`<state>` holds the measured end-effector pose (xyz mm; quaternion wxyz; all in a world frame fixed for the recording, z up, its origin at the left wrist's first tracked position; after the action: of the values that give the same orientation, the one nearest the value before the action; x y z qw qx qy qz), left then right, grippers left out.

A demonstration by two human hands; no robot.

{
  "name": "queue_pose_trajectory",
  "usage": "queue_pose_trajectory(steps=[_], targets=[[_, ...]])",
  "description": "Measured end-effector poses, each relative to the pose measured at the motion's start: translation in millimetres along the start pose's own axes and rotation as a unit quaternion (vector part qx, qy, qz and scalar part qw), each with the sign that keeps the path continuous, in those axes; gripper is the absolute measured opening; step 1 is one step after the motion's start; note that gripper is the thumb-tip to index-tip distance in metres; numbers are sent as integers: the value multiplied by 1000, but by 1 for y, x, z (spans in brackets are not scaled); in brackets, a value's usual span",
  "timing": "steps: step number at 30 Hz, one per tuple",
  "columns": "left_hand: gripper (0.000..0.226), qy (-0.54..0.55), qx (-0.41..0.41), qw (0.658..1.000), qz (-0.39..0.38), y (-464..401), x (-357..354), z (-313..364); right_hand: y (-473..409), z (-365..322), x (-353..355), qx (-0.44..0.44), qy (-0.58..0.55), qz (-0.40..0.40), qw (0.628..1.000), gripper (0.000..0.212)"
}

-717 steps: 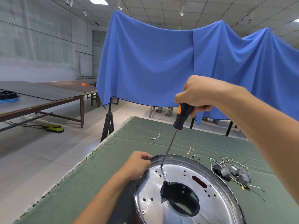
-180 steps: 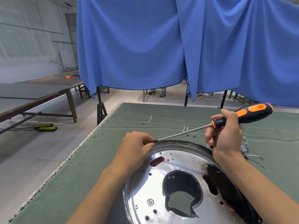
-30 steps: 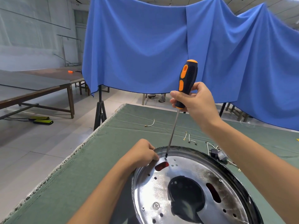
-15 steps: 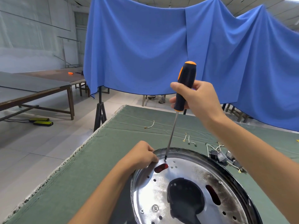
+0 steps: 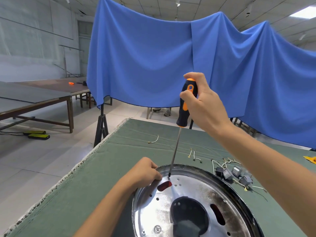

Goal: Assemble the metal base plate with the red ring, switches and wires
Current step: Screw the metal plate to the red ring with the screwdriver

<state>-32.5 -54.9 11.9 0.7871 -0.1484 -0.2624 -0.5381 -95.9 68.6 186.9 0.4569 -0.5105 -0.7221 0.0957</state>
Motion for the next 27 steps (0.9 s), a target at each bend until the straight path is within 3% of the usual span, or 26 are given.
queue_pose_trajectory(steps=[4, 9, 13, 19, 23, 27], targets=[[27, -4, 2, 1000, 6, 2, 0, 1, -9, -17, 19, -6, 168, 22, 985, 23], [27, -15, 0, 1000, 7, 1, 1, -1, -18, -38, 28, 5, 376, -22, 926, 19], [23, -20, -3, 1000, 6, -1, 1, -1, -19, -38, 16, 76, 473, -71, 875, 15], [23, -25, -9, 1000, 8, 0, 1, -2, -24, -54, 33, -2, 342, -253, 905, 23], [23, -16, -10, 1000, 7, 2, 1, -1, -27, -54, 27, 32, 380, -202, 902, 37], [24, -9, -7, 1000, 10, 3, 0, -2, -26, -64, 24, -26, 268, -326, 906, 19]])
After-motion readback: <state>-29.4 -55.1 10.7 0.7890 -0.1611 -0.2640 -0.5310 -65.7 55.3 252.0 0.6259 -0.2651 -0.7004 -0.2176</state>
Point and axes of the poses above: each hand's wrist, its own y-axis away from the middle knuckle, its own x-axis out of the back of the hand, z = x × y, the point moved 2 cm from there along -y, towards the middle knuckle, and after that the axes turned 5 degrees about -x, right-handed, at the moved point
